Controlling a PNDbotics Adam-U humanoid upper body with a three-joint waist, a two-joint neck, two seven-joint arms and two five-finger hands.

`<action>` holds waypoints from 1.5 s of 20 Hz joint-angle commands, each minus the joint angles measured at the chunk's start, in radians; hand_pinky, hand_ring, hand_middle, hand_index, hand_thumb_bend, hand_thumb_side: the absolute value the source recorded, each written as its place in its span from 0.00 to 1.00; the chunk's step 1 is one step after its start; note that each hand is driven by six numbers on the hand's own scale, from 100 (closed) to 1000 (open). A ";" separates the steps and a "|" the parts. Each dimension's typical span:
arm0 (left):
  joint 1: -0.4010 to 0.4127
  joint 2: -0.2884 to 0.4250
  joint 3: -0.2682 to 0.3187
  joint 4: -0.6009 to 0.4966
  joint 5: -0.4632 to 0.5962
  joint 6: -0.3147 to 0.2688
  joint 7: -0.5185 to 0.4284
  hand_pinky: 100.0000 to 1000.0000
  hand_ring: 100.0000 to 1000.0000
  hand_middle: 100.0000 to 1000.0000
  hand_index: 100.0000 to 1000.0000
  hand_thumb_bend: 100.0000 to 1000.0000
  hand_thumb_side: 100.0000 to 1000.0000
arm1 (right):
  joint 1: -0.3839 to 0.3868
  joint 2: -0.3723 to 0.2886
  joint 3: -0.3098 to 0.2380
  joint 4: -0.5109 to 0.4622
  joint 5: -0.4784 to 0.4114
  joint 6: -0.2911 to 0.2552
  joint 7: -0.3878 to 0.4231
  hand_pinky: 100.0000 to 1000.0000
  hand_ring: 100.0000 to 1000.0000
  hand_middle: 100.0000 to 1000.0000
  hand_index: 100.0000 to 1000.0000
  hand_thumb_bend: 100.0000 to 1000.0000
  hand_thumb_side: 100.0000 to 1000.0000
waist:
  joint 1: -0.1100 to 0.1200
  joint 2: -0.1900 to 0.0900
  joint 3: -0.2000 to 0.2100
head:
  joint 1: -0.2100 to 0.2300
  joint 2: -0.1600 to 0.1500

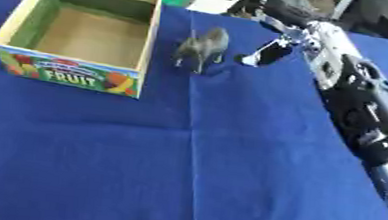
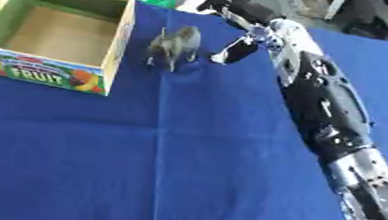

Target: Pick up objects on the table and place them in the box.

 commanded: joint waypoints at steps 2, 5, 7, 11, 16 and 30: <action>-0.015 0.010 -0.003 -0.021 0.006 -0.003 -0.004 0.55 0.43 0.44 0.62 0.23 0.52 | -0.029 0.002 0.001 0.000 0.016 -0.006 0.009 0.77 0.95 0.85 0.91 0.38 0.08 | 0.011 -0.015 0.007 | -0.017 -0.013; -0.017 0.009 -0.003 -0.022 0.007 -0.004 -0.005 0.55 0.43 0.44 0.62 0.23 0.52 | -0.030 0.017 0.000 0.008 0.024 -0.006 0.011 0.76 0.94 0.83 0.90 0.34 0.08 | 0.013 -0.014 0.013 | -0.026 -0.014; -0.016 0.009 -0.002 -0.021 0.007 -0.003 -0.004 0.55 0.43 0.44 0.62 0.22 0.52 | -0.028 0.026 0.004 0.010 0.027 -0.009 0.012 0.76 0.93 0.82 0.88 0.30 0.05 | 0.014 -0.013 0.014 | -0.029 -0.015; -0.019 0.006 -0.003 -0.022 0.007 -0.004 -0.005 0.55 0.43 0.44 0.62 0.22 0.52 | -0.025 0.044 0.010 0.009 0.042 -0.014 0.007 0.74 0.90 0.80 0.85 0.26 0.00 | 0.016 -0.010 0.017 | -0.032 -0.018; -0.019 0.005 -0.004 -0.021 0.007 -0.005 -0.006 0.55 0.43 0.44 0.62 0.22 0.52 | -0.023 0.060 0.016 0.003 0.083 -0.015 -0.031 0.72 0.86 0.75 0.81 0.24 0.00 | 0.019 -0.008 0.020 | -0.038 -0.018; -0.019 0.003 -0.003 -0.020 0.007 -0.005 -0.007 0.55 0.43 0.44 0.62 0.22 0.52 | -0.010 0.081 0.025 -0.006 0.156 -0.031 -0.218 0.59 0.67 0.40 0.47 0.10 0.00 | 0.021 -0.004 0.021 | -0.034 -0.026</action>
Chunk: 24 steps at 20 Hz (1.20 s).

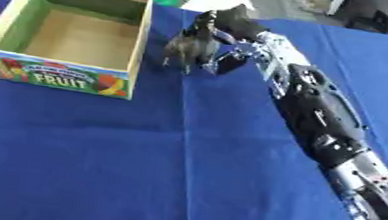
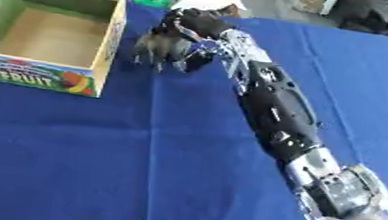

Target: Pick up objects on the table and place them in the box.

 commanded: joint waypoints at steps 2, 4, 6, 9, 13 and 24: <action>-0.013 0.011 0.003 -0.020 0.004 0.000 -0.001 0.55 0.43 0.44 0.62 0.22 0.52 | -0.017 -0.011 0.001 -0.025 0.018 -0.007 -0.072 0.58 0.65 0.38 0.45 0.09 0.00 | 0.007 -0.018 0.001 | -0.002 -0.017; -0.012 0.011 0.003 -0.020 0.004 0.000 -0.001 0.55 0.43 0.44 0.62 0.22 0.53 | -0.017 -0.012 0.001 -0.026 0.022 -0.004 -0.095 0.56 0.64 0.37 0.44 0.09 0.00 | 0.006 -0.019 0.000 | -0.001 -0.016; -0.012 0.011 0.004 -0.021 0.004 0.000 0.000 0.55 0.43 0.44 0.62 0.22 0.52 | -0.018 -0.014 0.001 -0.030 0.025 -0.002 -0.117 0.56 0.63 0.36 0.44 0.09 0.00 | 0.006 -0.020 0.000 | -0.002 -0.016; -0.011 0.012 0.005 -0.021 0.004 0.001 0.000 0.55 0.43 0.44 0.62 0.22 0.52 | -0.020 -0.017 0.000 -0.040 0.022 0.001 -0.140 0.55 0.63 0.37 0.44 0.09 0.00 | 0.005 -0.021 -0.001 | 0.000 -0.014; -0.010 0.013 0.004 -0.020 0.003 0.000 -0.001 0.55 0.43 0.44 0.62 0.22 0.52 | -0.032 -0.026 0.002 -0.071 -0.001 0.003 -0.146 0.55 0.63 0.37 0.44 0.08 0.00 | 0.005 -0.023 0.000 | -0.001 -0.012; -0.007 0.011 -0.001 -0.021 0.005 -0.002 -0.006 0.55 0.43 0.44 0.62 0.22 0.52 | -0.100 -0.028 -0.003 -0.130 -0.060 0.022 -0.121 0.56 0.63 0.37 0.45 0.07 0.00 | 0.000 -0.040 0.031 | -0.023 -0.014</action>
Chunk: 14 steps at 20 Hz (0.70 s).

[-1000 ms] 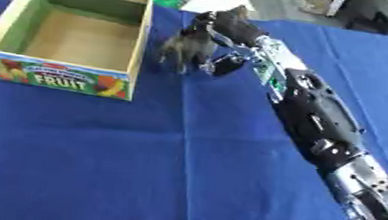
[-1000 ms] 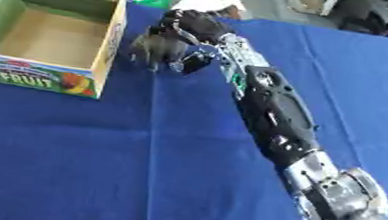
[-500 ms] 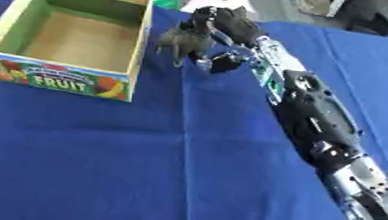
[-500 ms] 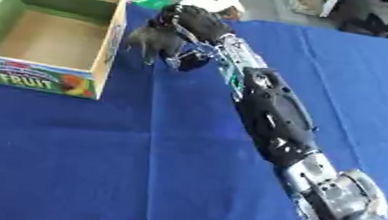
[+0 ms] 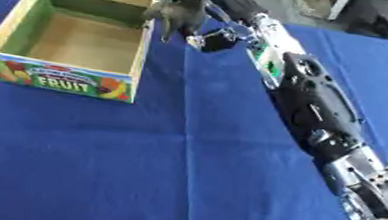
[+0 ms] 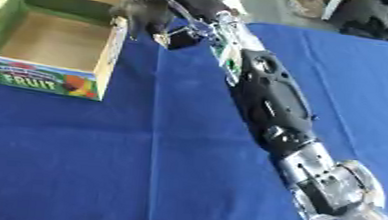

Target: Pick up objects on the table and place them in the box.

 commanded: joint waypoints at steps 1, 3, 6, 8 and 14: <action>-0.007 0.011 -0.001 -0.021 0.005 -0.002 -0.003 0.55 0.43 0.44 0.62 0.22 0.52 | -0.044 -0.030 -0.009 -0.034 -0.018 0.008 0.003 0.56 0.63 0.37 0.45 0.07 0.00 | 0.005 -0.028 0.009 | -0.012 -0.010; -0.008 0.010 -0.004 -0.020 0.006 -0.003 -0.006 0.55 0.43 0.44 0.62 0.22 0.52 | -0.057 -0.026 -0.007 -0.036 -0.020 0.008 0.007 0.56 0.63 0.37 0.45 0.07 0.00 | 0.002 -0.032 0.022 | -0.020 -0.011; -0.016 0.001 -0.013 -0.019 0.009 -0.005 -0.014 0.55 0.43 0.44 0.62 0.22 0.52 | -0.070 -0.017 -0.004 -0.036 -0.021 0.006 0.014 0.56 0.63 0.38 0.45 0.07 0.00 | -0.004 -0.040 0.055 | -0.039 -0.013; -0.024 -0.011 -0.020 -0.019 0.012 -0.007 -0.022 0.55 0.43 0.44 0.62 0.22 0.52 | -0.072 -0.014 -0.004 -0.031 -0.018 0.006 0.019 0.56 0.63 0.38 0.45 0.07 0.00 | -0.008 -0.045 0.084 | -0.056 -0.016; -0.048 -0.044 -0.037 -0.028 0.026 -0.011 -0.040 0.55 0.43 0.44 0.62 0.22 0.52 | -0.060 -0.007 -0.011 0.000 -0.001 0.011 0.025 0.56 0.64 0.39 0.46 0.04 0.00 | -0.017 -0.043 0.156 | -0.113 -0.025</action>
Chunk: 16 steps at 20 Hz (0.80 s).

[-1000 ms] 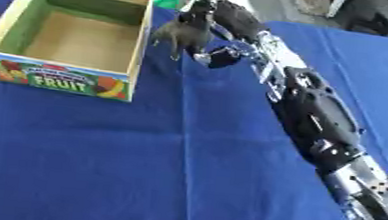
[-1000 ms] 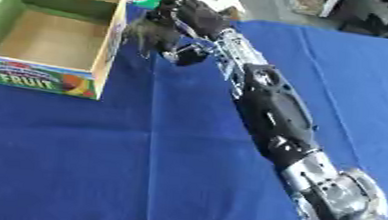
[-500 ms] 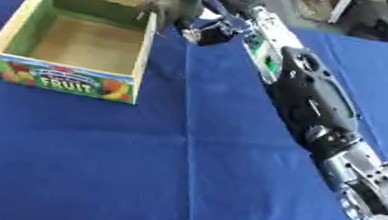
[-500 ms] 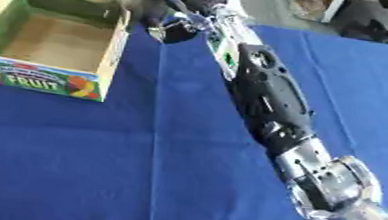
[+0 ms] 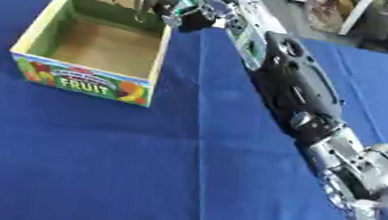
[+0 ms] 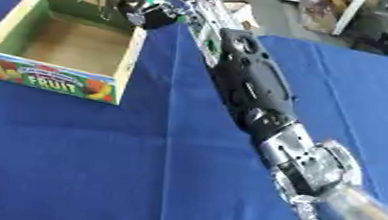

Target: Pick up objects on the table and place them in the box.

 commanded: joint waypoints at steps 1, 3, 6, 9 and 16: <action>-0.021 0.000 -0.008 -0.027 0.011 -0.003 -0.012 0.55 0.43 0.44 0.62 0.22 0.52 | -0.014 -0.011 -0.014 0.007 0.014 0.005 0.004 0.56 0.64 0.39 0.47 0.04 0.00 | 0.007 -0.018 0.014 | -0.032 -0.016; -0.024 -0.005 -0.010 -0.028 0.013 -0.003 -0.017 0.55 0.43 0.44 0.62 0.22 0.52 | -0.007 -0.010 -0.024 0.028 0.026 0.015 0.003 0.56 0.64 0.40 0.48 0.03 0.00 | 0.005 -0.013 0.030 | -0.051 -0.016; -0.026 -0.013 -0.011 -0.028 0.014 -0.002 -0.020 0.55 0.43 0.43 0.62 0.22 0.53 | 0.000 -0.005 -0.041 0.070 0.049 0.034 -0.001 0.57 0.66 0.43 0.52 0.03 0.00 | 0.001 -0.006 0.041 | -0.071 -0.012; -0.029 -0.016 -0.014 -0.029 0.015 -0.002 -0.024 0.55 0.43 0.43 0.62 0.22 0.53 | 0.005 -0.001 -0.049 0.105 0.078 0.044 0.000 0.58 0.67 0.46 0.54 0.03 0.00 | 0.000 -0.002 0.045 | -0.076 -0.012; -0.029 -0.016 -0.015 -0.028 0.014 -0.002 -0.027 0.55 0.43 0.43 0.62 0.22 0.53 | 0.008 0.000 -0.058 0.125 0.110 0.055 -0.014 0.62 0.75 0.69 0.75 0.29 0.03 | -0.002 -0.002 0.038 | -0.074 -0.014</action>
